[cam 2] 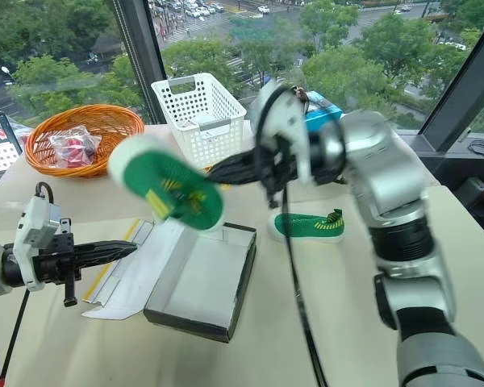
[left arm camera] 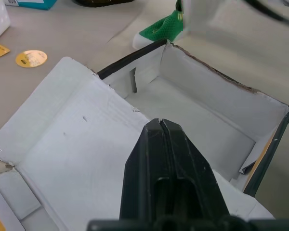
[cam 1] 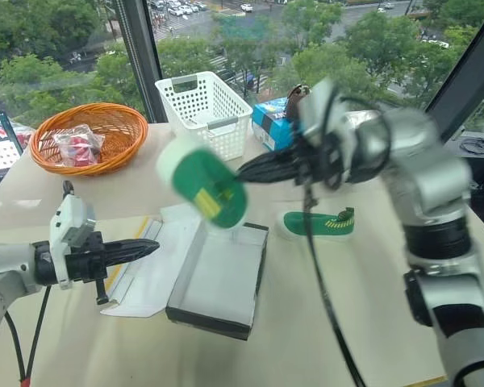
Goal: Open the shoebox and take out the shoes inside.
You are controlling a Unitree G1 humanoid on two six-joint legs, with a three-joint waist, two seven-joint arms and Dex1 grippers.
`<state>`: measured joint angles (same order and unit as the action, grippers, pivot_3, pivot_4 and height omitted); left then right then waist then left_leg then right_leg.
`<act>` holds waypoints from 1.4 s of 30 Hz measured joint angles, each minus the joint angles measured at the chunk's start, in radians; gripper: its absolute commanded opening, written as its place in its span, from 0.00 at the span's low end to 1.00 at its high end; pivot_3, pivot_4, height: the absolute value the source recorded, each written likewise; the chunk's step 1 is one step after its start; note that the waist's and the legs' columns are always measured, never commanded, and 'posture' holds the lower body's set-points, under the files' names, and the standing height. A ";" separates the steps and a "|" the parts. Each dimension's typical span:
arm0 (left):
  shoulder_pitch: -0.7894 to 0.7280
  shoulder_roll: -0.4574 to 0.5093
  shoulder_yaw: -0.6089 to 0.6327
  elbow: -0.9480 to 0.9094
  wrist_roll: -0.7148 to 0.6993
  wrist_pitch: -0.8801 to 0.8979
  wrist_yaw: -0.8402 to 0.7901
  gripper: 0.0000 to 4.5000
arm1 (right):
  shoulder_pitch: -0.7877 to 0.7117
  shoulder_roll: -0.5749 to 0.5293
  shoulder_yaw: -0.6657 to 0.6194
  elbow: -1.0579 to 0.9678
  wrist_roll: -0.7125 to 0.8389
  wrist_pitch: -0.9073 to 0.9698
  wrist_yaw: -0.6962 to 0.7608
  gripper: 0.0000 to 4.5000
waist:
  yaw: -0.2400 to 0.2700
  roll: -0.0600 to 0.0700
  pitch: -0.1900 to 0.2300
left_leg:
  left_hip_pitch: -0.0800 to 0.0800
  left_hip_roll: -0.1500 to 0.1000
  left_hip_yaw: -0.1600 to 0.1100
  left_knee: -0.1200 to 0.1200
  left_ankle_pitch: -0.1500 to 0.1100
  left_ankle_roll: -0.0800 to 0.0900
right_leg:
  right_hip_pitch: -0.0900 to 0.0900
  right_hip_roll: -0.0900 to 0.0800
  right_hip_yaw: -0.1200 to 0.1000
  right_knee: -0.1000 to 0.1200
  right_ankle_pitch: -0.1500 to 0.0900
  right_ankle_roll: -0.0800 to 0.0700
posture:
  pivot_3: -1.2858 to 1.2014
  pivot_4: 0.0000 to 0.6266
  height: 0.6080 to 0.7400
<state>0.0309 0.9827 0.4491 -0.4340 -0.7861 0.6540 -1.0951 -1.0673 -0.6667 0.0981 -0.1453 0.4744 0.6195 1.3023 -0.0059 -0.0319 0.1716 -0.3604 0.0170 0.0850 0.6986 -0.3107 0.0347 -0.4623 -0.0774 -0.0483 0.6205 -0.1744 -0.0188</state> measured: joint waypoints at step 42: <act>-0.024 -0.034 -0.055 -0.022 -0.023 0.016 0.024 0.00 | 0.185 -0.279 0.381 0.523 -0.588 -0.685 0.120 0.09 | 0.008 0.000 0.000 | -0.006 0.000 0.001 0.007 0.002 -0.003 | 0.001 0.000 0.001 -0.008 0.002 0.006 | 0.52 0.24 0.93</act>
<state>0.0068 0.9486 0.3943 -0.4558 -0.8087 0.6698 -1.0707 -0.8825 -0.9453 0.4794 0.3775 -0.1137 -0.0655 1.4220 0.0021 -0.0322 0.1715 -0.3669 0.0167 0.0859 0.7054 -0.3090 0.0322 -0.4611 -0.0773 -0.0475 0.6124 -0.1723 -0.0124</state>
